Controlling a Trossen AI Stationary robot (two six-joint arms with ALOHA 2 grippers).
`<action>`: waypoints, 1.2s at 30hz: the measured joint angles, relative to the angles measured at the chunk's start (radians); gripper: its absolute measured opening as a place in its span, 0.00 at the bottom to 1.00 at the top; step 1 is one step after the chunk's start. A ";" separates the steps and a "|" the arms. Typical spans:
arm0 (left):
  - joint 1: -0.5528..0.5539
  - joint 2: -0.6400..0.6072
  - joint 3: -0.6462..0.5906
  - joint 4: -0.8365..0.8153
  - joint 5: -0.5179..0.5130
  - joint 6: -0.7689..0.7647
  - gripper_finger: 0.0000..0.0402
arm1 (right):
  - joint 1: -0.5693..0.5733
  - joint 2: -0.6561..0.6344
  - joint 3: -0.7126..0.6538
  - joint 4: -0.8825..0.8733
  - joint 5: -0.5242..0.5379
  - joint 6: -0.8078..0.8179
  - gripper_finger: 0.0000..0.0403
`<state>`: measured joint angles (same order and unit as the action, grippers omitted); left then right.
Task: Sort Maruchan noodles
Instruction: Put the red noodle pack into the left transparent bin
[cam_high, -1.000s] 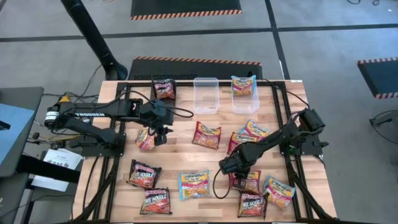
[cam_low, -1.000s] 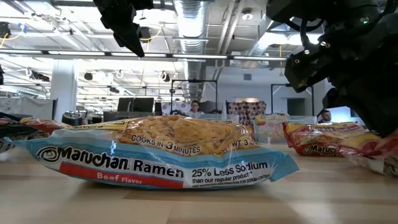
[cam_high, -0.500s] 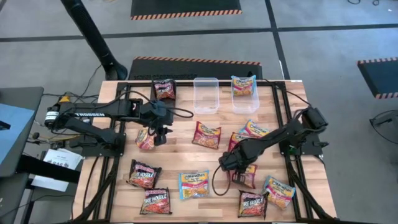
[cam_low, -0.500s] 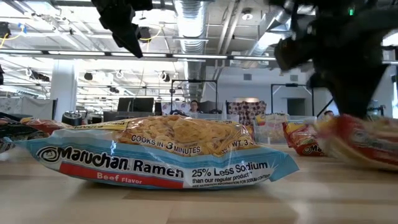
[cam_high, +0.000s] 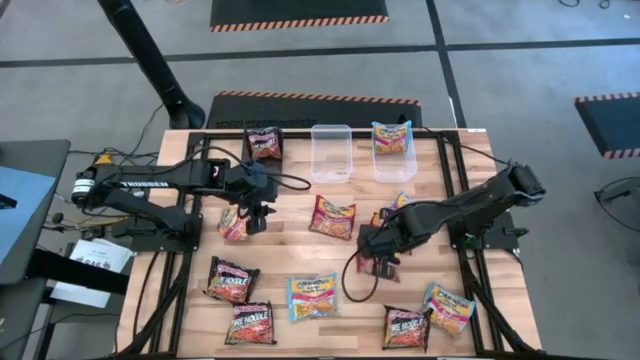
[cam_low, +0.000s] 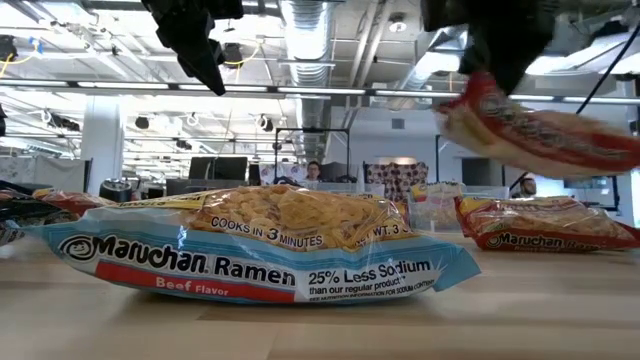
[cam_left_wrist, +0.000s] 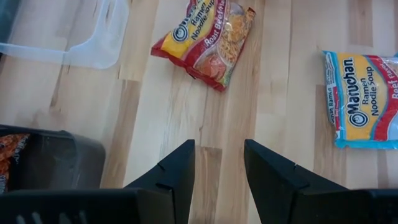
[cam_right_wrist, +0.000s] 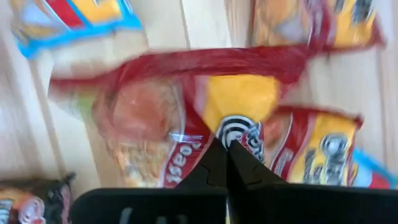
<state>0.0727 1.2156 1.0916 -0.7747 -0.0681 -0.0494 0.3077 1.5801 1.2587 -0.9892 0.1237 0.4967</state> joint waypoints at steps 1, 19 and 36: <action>0.000 0.000 0.000 0.000 0.000 0.000 0.31 | -0.009 -0.009 0.005 0.000 0.019 -0.021 0.01; 0.000 0.000 0.000 -0.001 0.000 -0.035 0.31 | -0.296 -0.016 0.089 0.189 0.166 -0.507 0.01; 0.000 0.000 0.000 0.002 0.000 -0.034 0.31 | -0.568 -0.015 0.090 0.607 0.272 -0.973 0.01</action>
<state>0.0725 1.2156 1.0916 -0.7727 -0.0681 -0.0837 -0.2603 1.5646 1.3483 -0.3817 0.3954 -0.4763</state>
